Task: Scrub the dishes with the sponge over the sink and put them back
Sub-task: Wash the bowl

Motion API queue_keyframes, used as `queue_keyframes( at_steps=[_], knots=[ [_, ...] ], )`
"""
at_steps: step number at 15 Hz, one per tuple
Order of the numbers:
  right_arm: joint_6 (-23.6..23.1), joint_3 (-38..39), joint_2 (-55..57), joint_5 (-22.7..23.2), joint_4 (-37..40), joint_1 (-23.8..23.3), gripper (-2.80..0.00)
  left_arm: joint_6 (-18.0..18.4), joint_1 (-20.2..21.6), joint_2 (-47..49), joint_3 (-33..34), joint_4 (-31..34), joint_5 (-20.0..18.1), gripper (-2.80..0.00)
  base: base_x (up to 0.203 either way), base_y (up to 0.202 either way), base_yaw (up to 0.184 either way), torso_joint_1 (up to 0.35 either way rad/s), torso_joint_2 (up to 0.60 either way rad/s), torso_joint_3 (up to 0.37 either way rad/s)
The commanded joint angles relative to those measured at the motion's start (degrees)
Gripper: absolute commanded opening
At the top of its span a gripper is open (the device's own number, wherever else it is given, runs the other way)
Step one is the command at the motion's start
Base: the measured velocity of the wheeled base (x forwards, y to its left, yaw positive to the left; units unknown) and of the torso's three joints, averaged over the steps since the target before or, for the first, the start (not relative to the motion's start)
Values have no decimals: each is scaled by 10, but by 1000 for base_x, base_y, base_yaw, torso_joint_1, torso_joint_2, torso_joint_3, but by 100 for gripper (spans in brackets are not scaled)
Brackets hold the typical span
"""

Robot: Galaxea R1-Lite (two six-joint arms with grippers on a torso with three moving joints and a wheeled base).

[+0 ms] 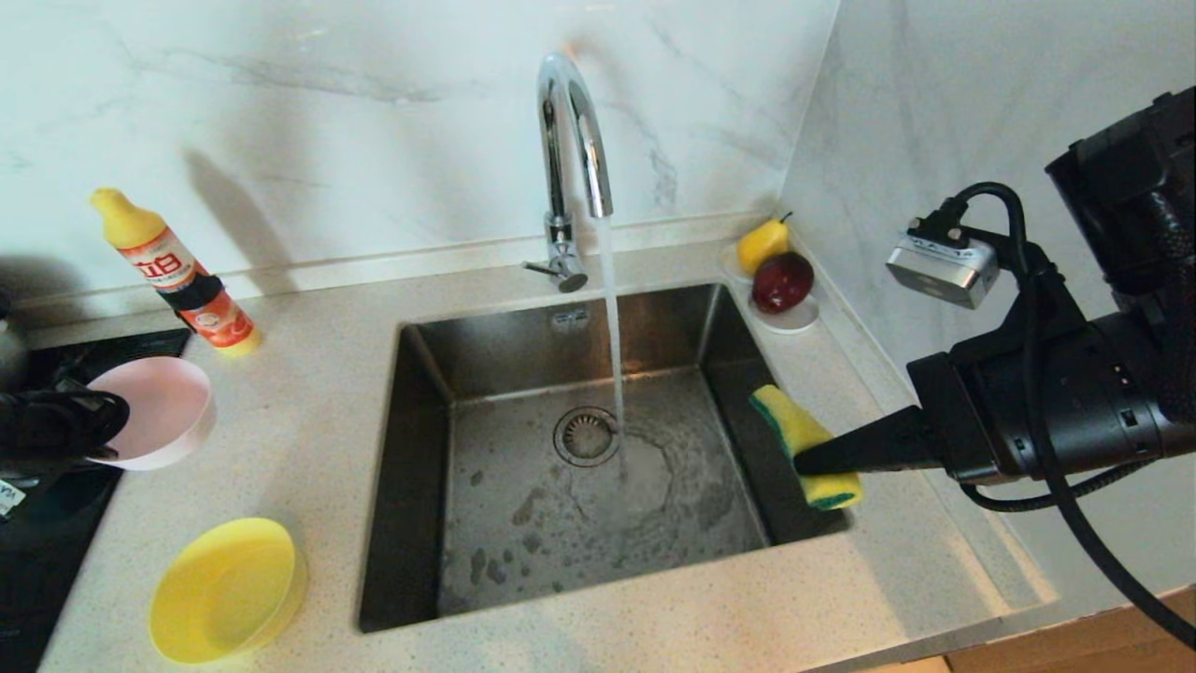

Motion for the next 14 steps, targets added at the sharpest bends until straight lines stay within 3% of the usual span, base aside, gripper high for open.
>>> queue_keyframes(
  at_steps=[1, 10, 11, 14],
  knots=[
    [1, 0, -3, 2, 2, 0, -280, -3, 12, 34, 1, -6, -17, -280, 0, 0, 0, 0, 0, 0],
    [1, 1, -3, 2, 3, 0, -280, -9, 43, 89, -1, -28, -41, -280, 0, 0, 0, 0, 0, 0],
    [1, 2, -3, 2, 3, 0, -280, -10, 44, 89, -2, -28, -41, 0, 0, 0, 0, 0, 0, 0],
    [1, 2, -5, 2, 3, 1, -280, -10, 52, 86, -5, -29, -44, 0, 0, 0, 0, 0, 0, 0]
  ],
)
